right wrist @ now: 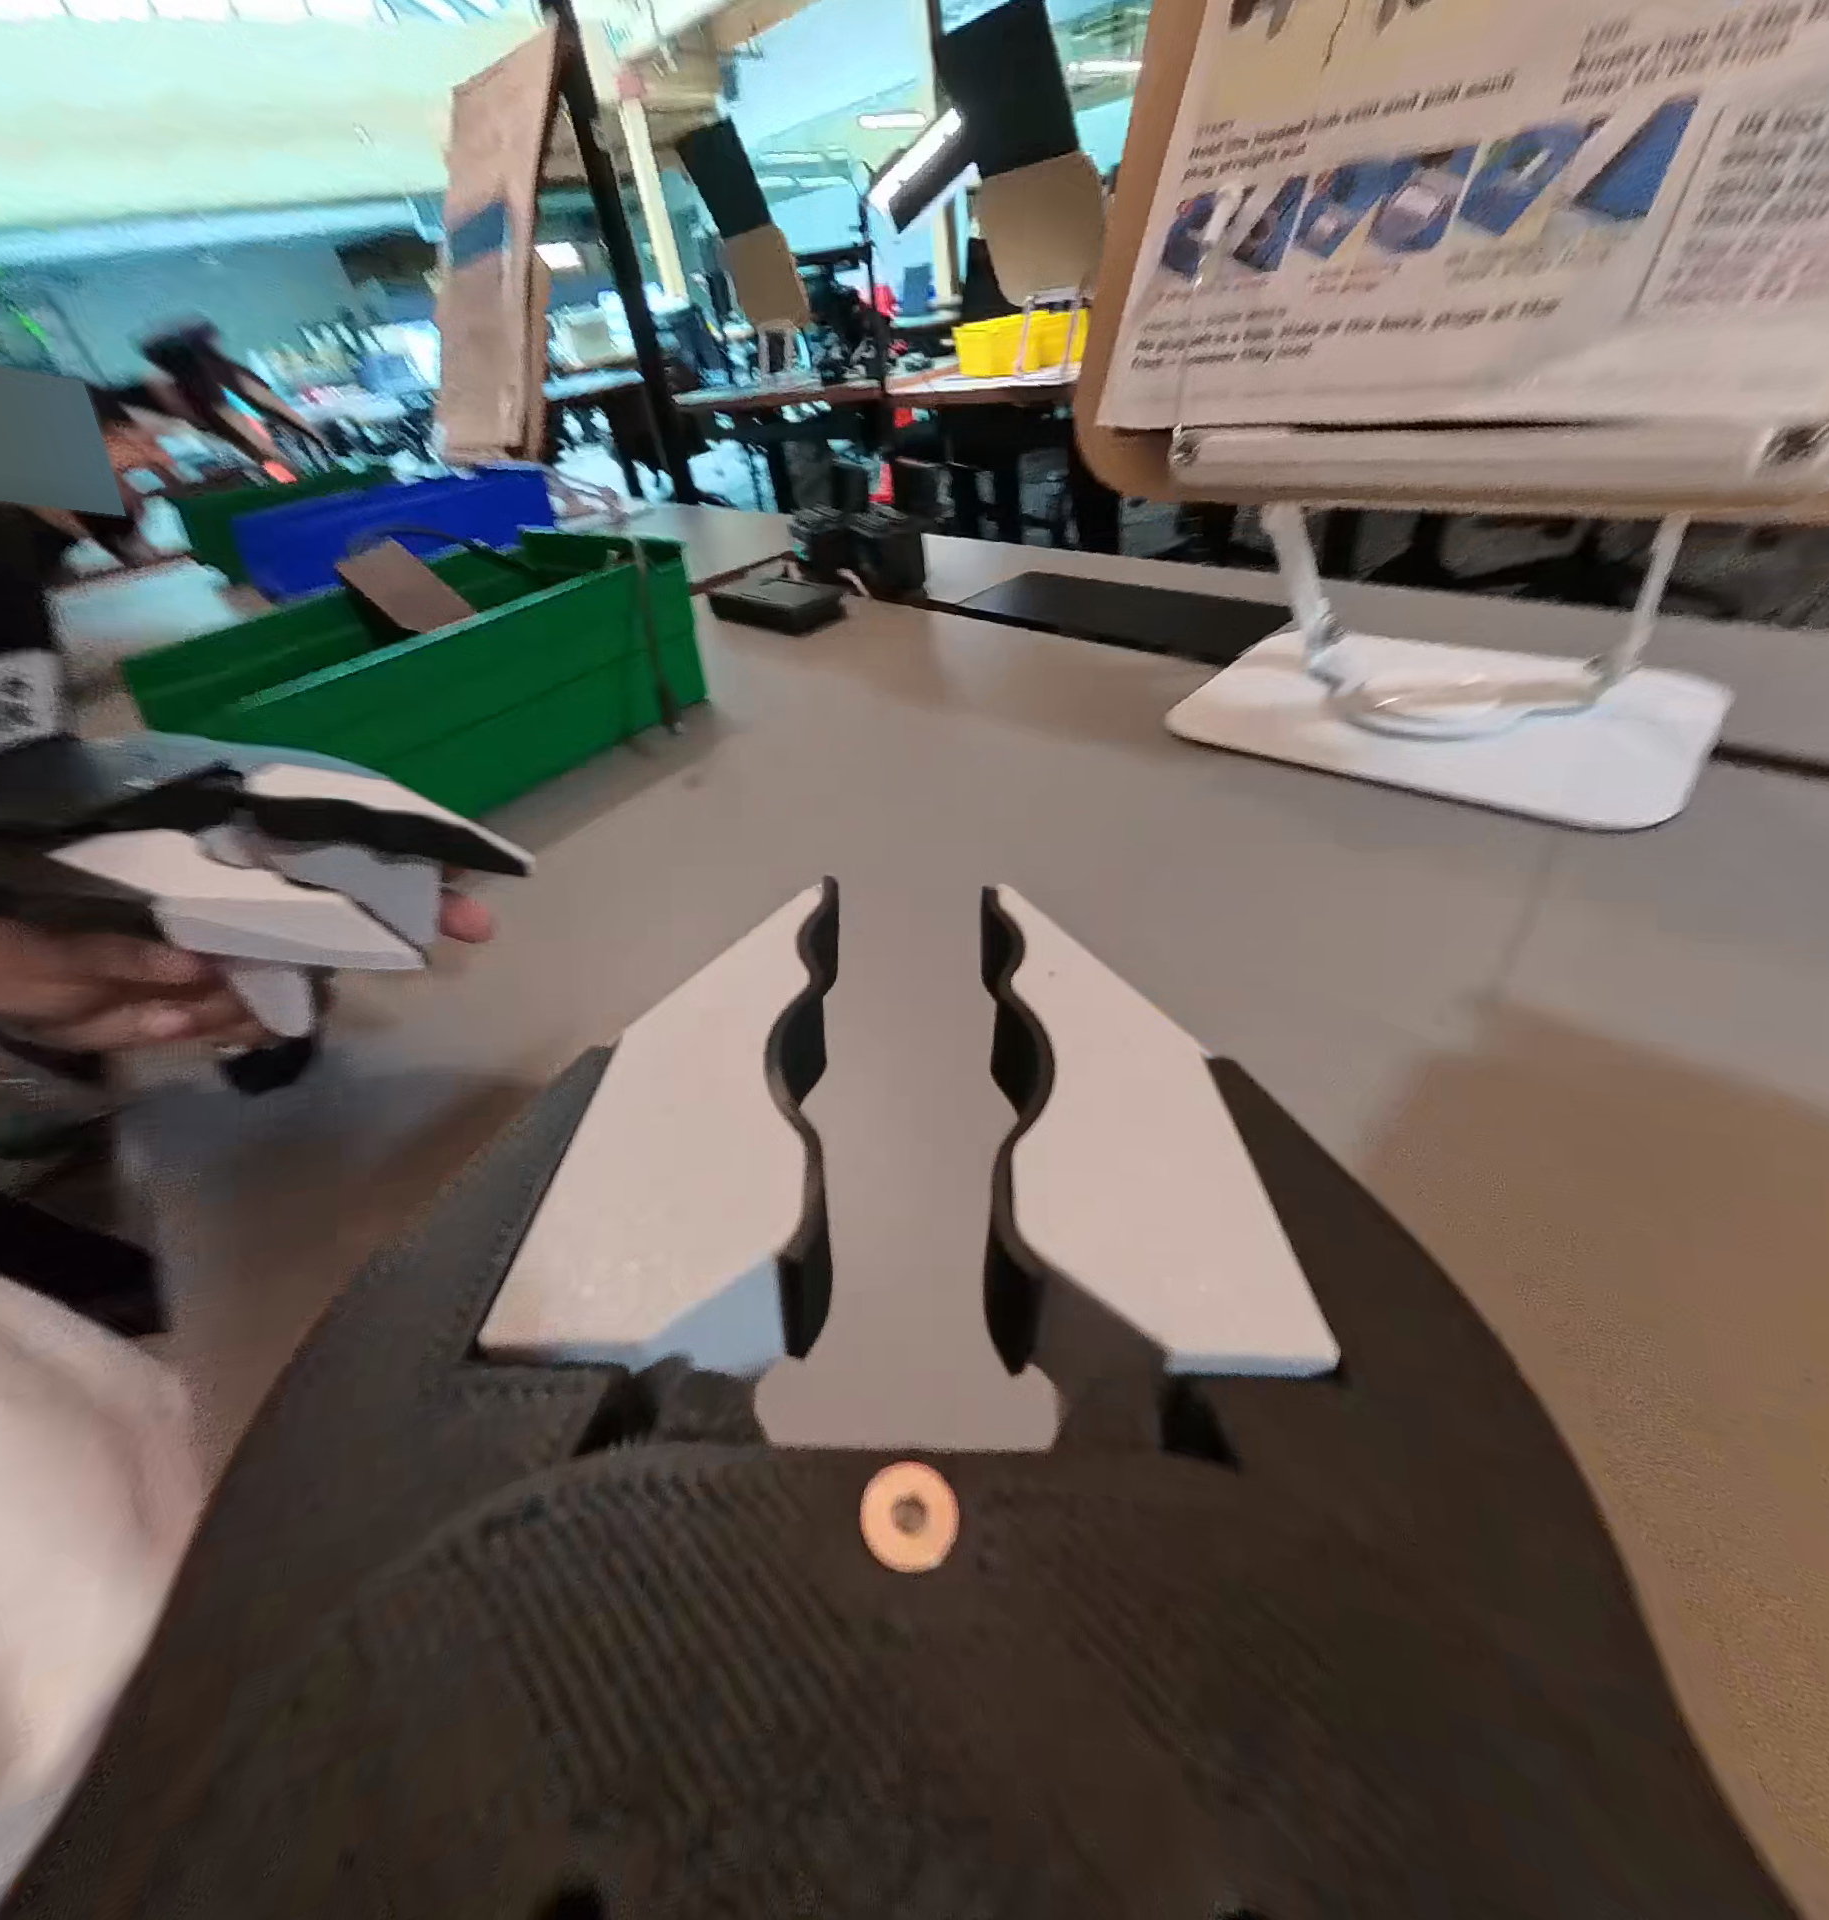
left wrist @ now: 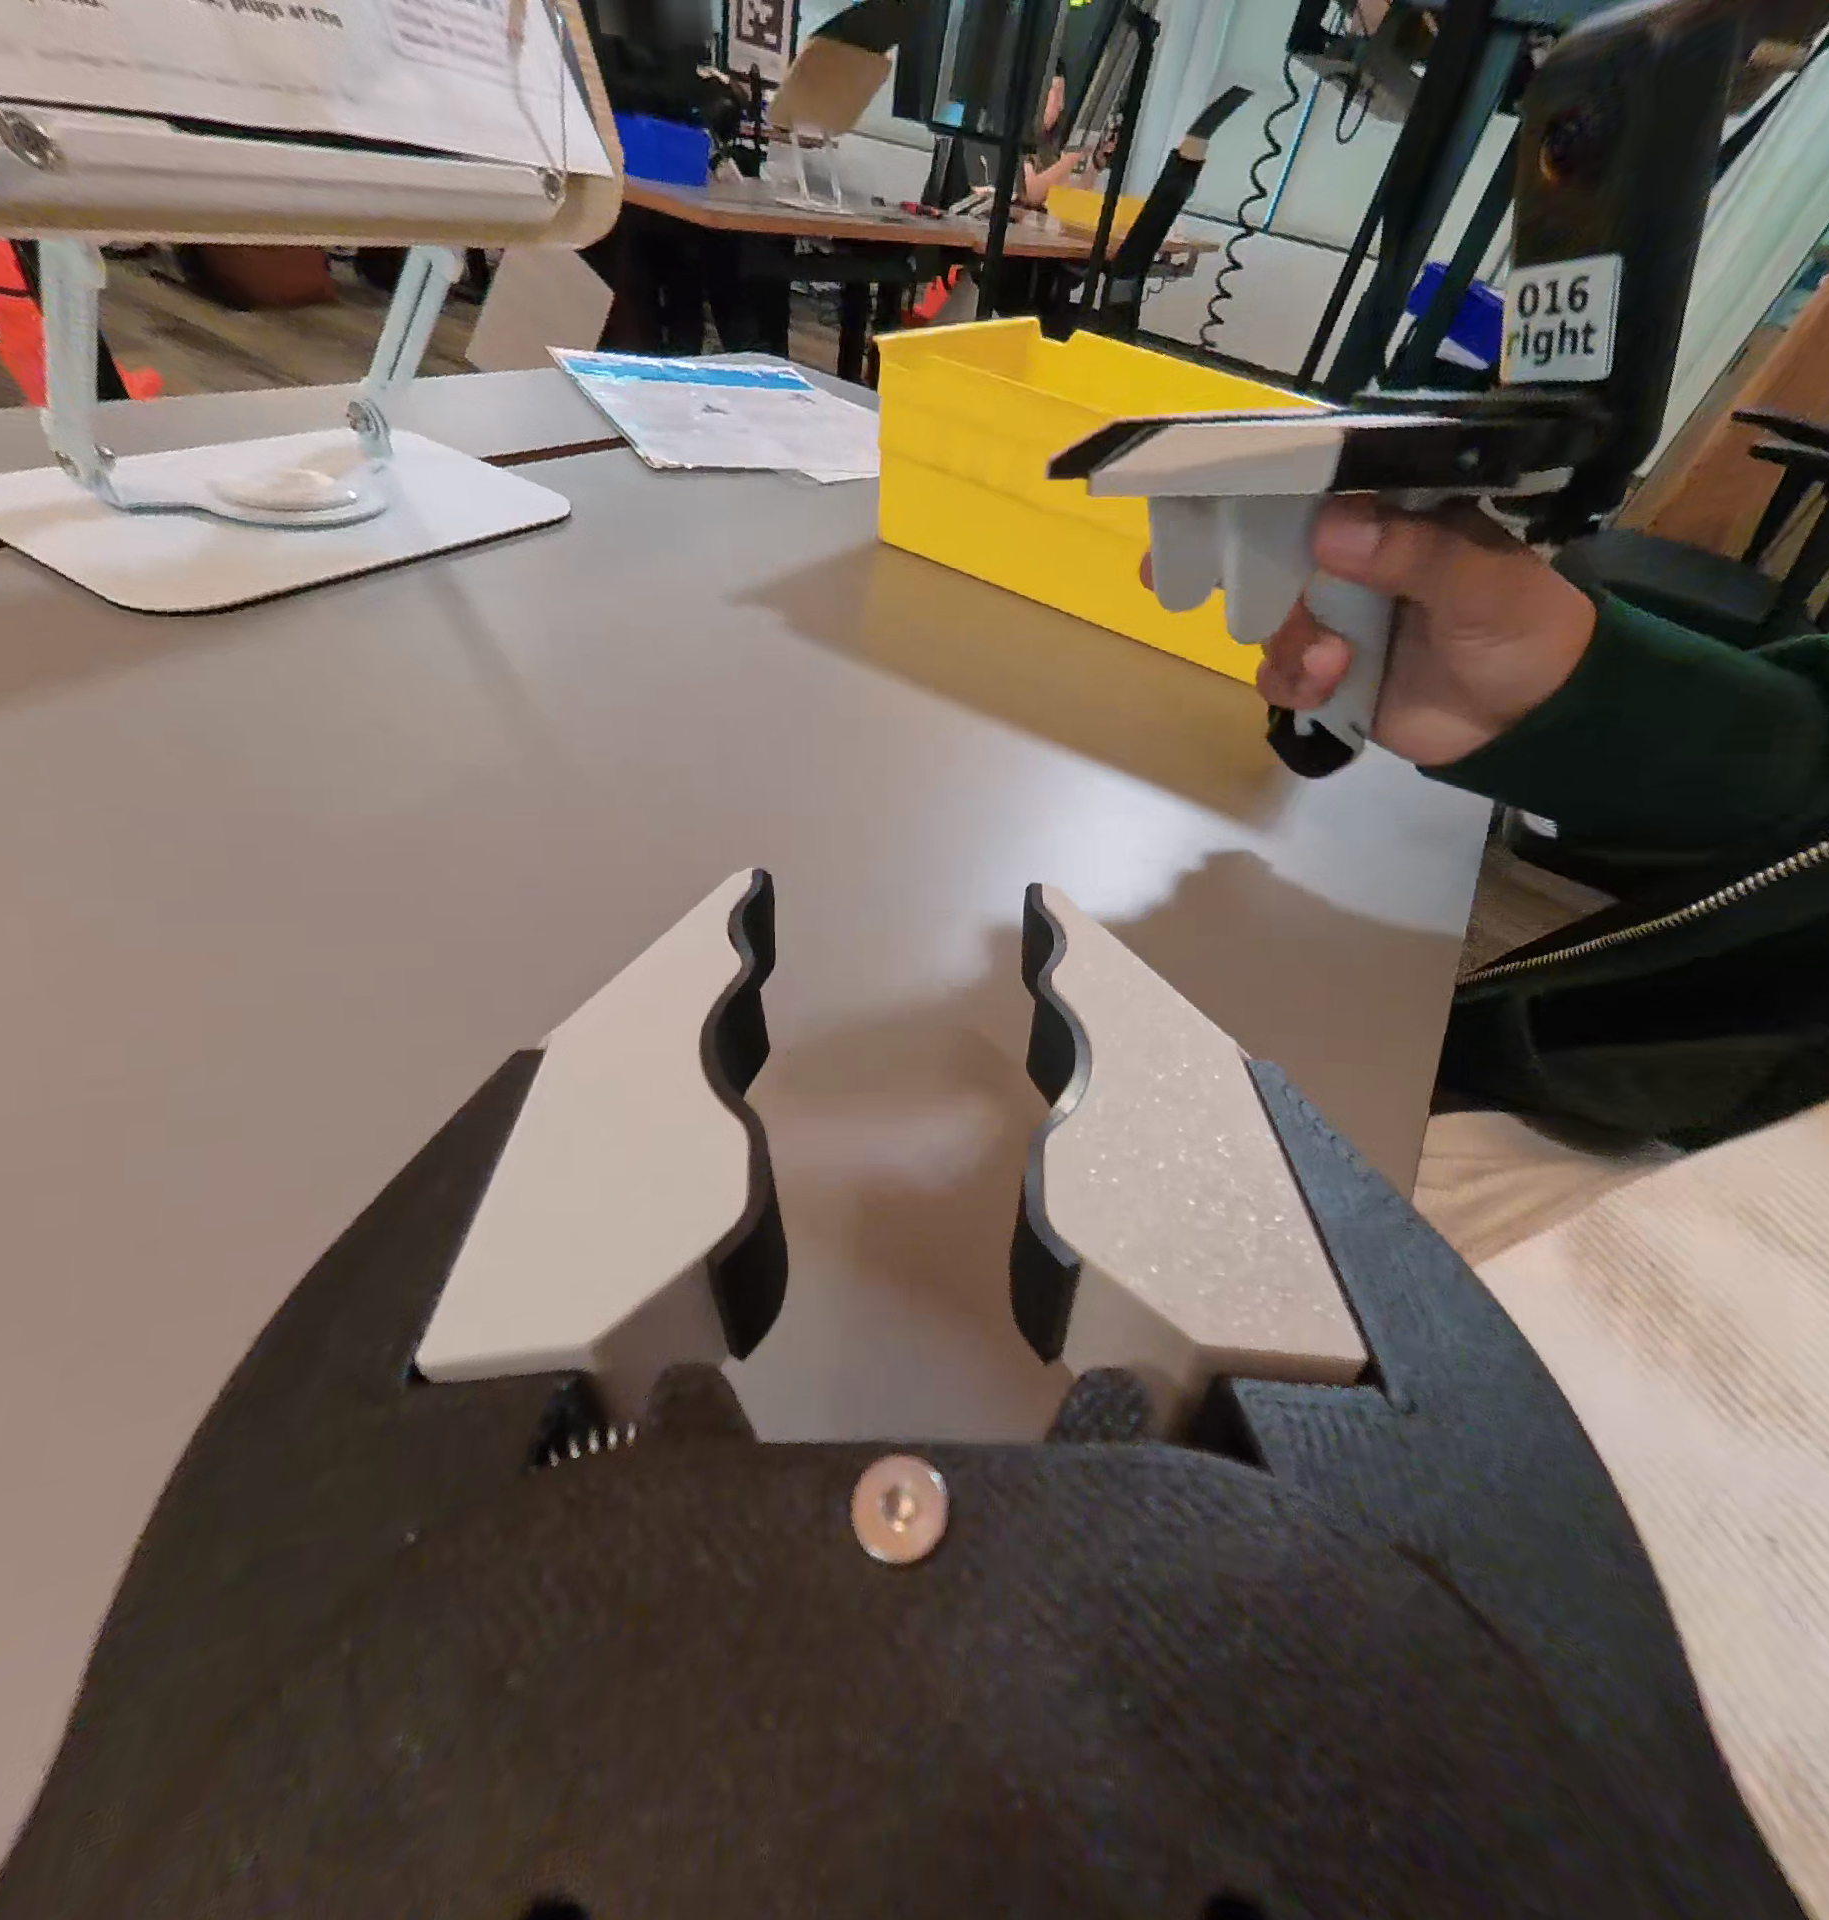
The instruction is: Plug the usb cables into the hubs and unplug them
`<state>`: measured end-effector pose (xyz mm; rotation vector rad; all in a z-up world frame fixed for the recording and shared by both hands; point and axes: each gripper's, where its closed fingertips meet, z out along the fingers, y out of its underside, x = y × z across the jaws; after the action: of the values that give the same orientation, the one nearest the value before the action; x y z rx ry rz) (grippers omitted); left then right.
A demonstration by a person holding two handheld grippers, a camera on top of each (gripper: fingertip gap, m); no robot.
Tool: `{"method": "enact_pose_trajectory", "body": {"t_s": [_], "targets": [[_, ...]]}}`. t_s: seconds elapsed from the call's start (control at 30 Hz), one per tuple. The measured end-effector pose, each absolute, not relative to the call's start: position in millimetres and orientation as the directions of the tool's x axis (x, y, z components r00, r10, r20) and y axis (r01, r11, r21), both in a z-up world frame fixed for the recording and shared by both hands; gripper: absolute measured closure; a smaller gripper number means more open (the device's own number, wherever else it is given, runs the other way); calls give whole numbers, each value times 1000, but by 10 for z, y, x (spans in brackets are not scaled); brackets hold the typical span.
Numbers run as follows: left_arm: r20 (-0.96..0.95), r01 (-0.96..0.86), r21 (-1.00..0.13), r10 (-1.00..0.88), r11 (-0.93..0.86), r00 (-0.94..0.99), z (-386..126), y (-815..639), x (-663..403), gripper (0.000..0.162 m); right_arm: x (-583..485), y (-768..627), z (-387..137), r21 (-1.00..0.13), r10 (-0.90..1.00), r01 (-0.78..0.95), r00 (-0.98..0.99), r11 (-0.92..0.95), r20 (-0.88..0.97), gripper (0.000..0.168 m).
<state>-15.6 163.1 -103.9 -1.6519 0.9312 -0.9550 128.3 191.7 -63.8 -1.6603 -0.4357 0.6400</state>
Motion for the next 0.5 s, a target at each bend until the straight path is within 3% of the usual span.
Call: {"method": "enact_pose_trajectory", "body": {"t_s": [0.1, 0.23, 0.33, 0.43, 0.5], "targets": [[149, -126, -967, -895, -220, 421, -975, 1635, -184, 115, 1231, 1698, -653, -959, 644, -166, 712, -230, -278, 140], [23, -82, -993, -816, -86, 577, -528, 1917, -503, 104, 1168, 1497, -743, -956, 670, -137, 688, -259, -280, 139], [-102, -95, -995, -450, 37, 887, 104, 2620, -1505, 99, 1041, 1353, -792, -954, 708, -109, 647, -280, -282, 139], [55, 67, -993, -122, 95, 991, 798, 3071, -2833, 99, 990, 1224, -839, -957, 729, -64, 634, -282, -257, 140], [208, 209, -978, -12, 11, 978, 773, 3265, -3549, 96, 1009, 1190, -799, -962, 730, -73, 637, -264, -248, 141]]}}
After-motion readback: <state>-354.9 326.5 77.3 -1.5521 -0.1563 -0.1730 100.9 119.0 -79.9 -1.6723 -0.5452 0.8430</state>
